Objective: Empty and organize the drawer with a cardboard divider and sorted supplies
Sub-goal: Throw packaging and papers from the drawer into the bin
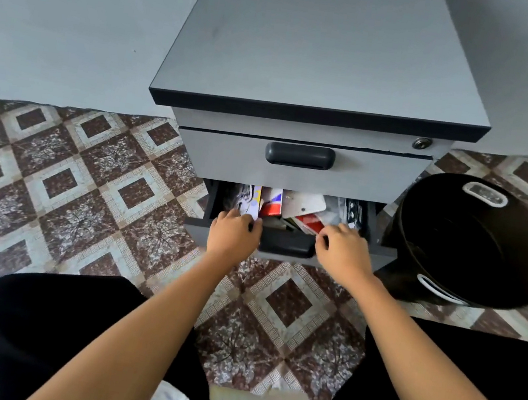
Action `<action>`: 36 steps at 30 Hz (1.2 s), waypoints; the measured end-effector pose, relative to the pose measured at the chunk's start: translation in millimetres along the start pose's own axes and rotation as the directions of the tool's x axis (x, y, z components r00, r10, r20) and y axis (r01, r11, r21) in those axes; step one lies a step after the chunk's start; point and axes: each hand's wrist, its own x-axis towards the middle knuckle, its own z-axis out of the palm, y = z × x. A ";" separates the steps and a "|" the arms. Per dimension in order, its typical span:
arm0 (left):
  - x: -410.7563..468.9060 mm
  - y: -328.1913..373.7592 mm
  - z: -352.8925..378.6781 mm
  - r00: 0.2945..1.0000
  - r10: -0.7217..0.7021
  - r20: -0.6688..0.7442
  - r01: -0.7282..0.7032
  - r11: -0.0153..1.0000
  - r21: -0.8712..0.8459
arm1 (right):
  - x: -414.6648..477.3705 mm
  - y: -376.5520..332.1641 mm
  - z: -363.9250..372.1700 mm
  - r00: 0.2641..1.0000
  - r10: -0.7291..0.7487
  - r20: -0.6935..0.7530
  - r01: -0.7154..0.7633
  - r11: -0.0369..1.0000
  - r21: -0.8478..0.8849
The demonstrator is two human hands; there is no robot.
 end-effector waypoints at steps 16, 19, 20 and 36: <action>-120.6 -44.2 16.8 0.961 -0.110 0.253 0.107 0.994 0.024 | -111.4 -8.6 21.5 0.856 0.037 0.515 -0.123 0.983 0.134; -122.6 -46.5 15.8 0.941 -0.085 0.326 0.072 0.996 0.054 | -113.4 -9.7 13.2 0.811 0.031 0.584 -0.146 0.978 0.151; -122.1 -46.6 15.6 0.938 -0.077 0.338 0.063 0.997 0.050 | -112.7 -9.7 10.1 0.800 0.025 0.600 -0.150 0.976 0.158; -80.7 -34.4 21.3 0.956 -0.255 0.144 0.290 0.900 -0.326 | -90.0 5.0 25.2 0.900 0.431 0.056 -0.408 0.793 0.453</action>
